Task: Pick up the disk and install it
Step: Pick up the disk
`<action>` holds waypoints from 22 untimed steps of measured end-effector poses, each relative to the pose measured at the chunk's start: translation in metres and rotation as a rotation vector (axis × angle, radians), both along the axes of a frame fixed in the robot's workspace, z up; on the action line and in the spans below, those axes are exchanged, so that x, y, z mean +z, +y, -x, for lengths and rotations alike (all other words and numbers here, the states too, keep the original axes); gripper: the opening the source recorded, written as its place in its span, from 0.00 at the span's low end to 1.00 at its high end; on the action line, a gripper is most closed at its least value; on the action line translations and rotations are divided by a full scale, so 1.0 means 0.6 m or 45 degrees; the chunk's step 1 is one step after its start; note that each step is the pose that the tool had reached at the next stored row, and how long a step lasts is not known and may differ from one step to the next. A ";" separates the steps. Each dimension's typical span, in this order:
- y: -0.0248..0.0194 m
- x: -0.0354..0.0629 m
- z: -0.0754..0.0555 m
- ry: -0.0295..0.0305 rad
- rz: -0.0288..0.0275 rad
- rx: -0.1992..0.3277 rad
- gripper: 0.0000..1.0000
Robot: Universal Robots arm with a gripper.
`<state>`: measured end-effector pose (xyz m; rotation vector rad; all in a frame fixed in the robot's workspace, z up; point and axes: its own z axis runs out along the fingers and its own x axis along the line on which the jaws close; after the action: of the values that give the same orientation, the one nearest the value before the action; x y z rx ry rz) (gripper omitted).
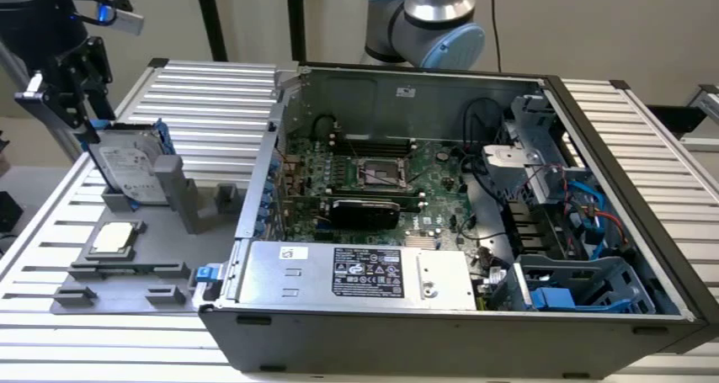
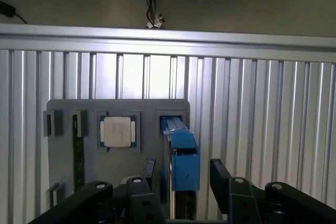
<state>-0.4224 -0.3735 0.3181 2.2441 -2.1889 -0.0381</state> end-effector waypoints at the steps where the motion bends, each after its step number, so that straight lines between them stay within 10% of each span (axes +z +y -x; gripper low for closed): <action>1: 0.0000 -0.003 0.000 -0.0006 0.0001 0.000 1.00; 22: -0.0003 -0.018 0.000 -0.0018 -0.0010 0.001 1.00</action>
<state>-0.4225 -0.3737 0.3074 2.2462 -2.1890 -0.0374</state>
